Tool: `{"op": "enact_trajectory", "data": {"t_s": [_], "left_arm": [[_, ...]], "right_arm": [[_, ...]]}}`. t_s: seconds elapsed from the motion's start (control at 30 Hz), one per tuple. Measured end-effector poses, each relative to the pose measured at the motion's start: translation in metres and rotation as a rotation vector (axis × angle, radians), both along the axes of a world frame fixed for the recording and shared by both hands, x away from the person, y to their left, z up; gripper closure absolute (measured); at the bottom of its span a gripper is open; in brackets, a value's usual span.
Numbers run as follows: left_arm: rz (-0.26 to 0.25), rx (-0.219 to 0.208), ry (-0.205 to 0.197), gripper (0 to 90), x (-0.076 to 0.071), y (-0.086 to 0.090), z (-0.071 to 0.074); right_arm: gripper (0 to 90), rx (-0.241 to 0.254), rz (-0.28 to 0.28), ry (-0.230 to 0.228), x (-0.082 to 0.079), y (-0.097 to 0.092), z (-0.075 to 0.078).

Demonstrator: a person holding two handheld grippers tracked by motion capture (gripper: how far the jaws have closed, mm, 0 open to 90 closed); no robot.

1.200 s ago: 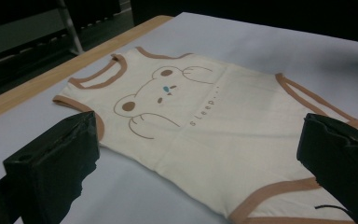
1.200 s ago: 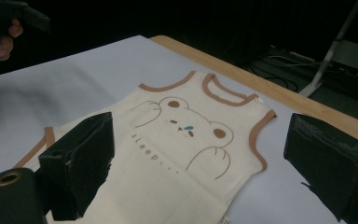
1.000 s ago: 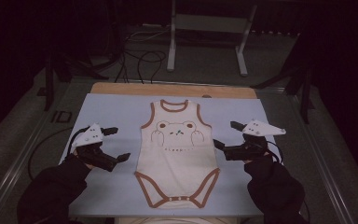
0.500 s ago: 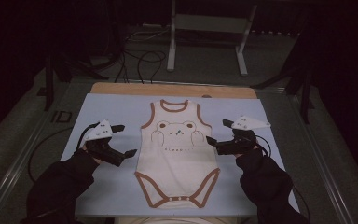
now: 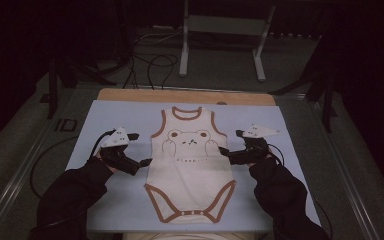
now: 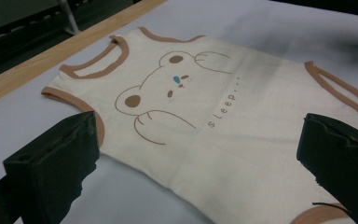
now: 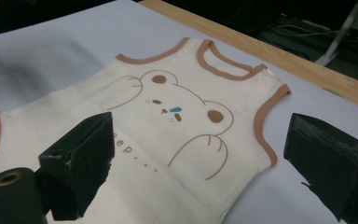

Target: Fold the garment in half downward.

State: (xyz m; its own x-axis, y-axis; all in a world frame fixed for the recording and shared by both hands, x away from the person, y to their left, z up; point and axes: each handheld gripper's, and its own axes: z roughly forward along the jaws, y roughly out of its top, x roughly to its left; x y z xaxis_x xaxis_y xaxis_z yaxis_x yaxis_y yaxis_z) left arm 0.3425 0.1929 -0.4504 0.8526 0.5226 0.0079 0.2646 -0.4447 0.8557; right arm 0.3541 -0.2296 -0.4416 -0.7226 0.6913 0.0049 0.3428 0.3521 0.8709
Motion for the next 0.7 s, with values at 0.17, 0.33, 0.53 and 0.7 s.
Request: {"op": "enact_trajectory", "data": {"t_s": [0.17, 0.33, 0.53, 0.7], "left_arm": [[0.008, 0.015, 0.015, 0.0, 0.005, -0.004, -0.004], [0.014, 0.030, 0.039, 0.0, 0.009, -0.009, -0.012], [0.024, 0.048, 0.060, 0.0, 0.015, -0.016, -0.021], [0.043, 0.061, 0.075, 0.0, 0.020, -0.020, -0.027]], "right_arm": [[8.8, -0.005, -0.002, 0.027, 0.006, -0.001, -0.010], [8.8, -0.008, -0.007, 0.066, 0.012, -0.002, -0.022], [8.8, -0.019, -0.015, 0.093, 0.017, -0.005, -0.031], [8.8, -0.031, -0.017, 0.107, 0.021, -0.006, -0.039]]}}
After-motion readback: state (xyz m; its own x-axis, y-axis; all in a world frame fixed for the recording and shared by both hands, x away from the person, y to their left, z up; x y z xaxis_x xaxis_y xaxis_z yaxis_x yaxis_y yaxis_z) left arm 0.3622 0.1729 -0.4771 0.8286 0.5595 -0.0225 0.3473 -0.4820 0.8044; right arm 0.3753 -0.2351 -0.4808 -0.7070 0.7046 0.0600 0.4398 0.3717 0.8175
